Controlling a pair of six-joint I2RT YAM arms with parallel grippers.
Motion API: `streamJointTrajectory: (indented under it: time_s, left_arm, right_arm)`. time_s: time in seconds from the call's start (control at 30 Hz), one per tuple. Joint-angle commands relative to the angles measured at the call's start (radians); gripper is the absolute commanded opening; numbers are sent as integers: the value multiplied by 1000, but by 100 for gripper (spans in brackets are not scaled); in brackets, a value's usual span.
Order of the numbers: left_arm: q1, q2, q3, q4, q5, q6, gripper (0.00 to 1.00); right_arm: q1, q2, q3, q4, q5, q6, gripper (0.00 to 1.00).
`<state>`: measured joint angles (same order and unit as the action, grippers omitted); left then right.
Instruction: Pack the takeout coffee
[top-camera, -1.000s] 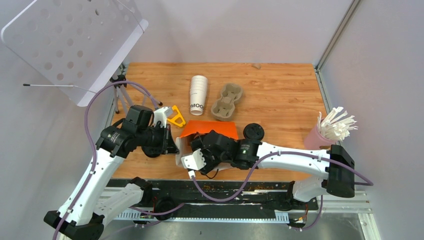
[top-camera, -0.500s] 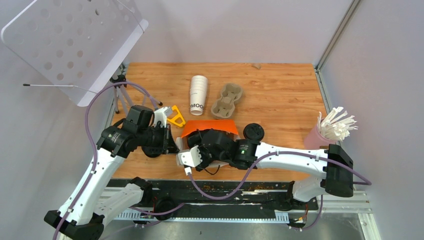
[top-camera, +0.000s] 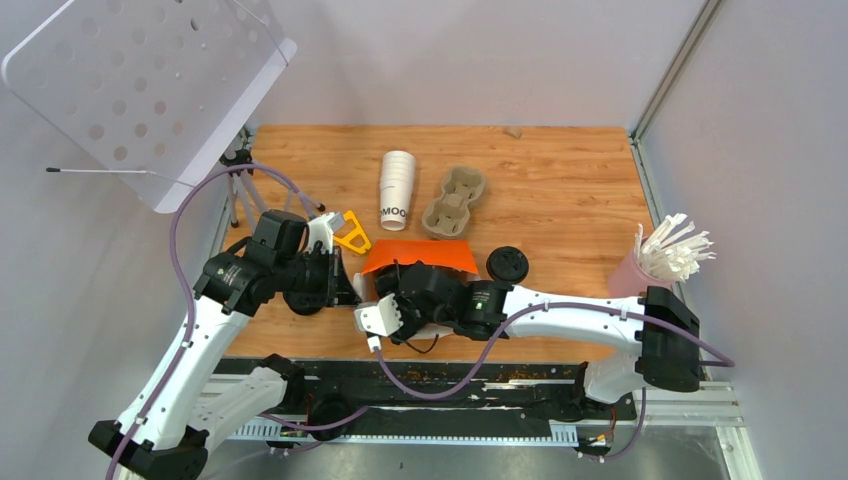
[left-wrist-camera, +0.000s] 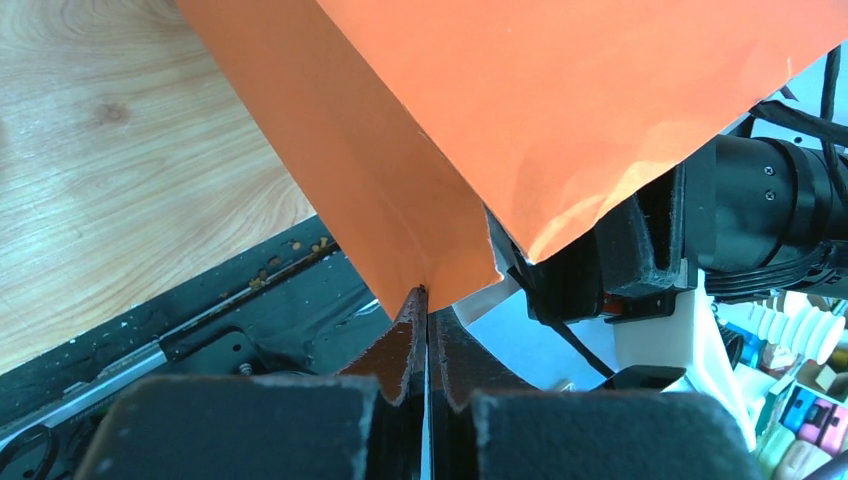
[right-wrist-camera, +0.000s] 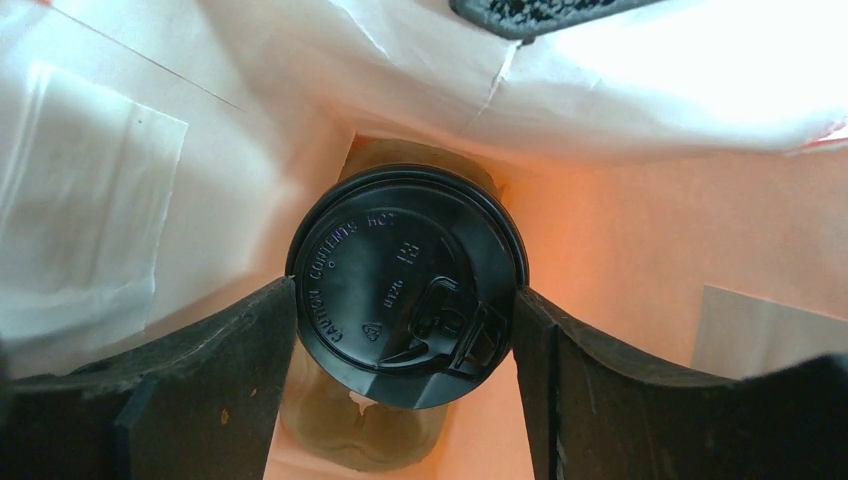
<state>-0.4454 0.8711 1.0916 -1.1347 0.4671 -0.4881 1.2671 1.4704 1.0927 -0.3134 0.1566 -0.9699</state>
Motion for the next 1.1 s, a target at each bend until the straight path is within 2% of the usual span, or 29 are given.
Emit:
streamJointTrajectory:
  time_s: [0.0, 1.07]
  left_arm:
    - [-3, -15, -7, 35, 30, -15, 0]
    - [-3, -31, -21, 59, 52, -46, 0]
  right_arm:
    - [5, 14, -3, 46, 14, 10, 69]
    - [-9, 103, -50, 120, 80, 45, 71]
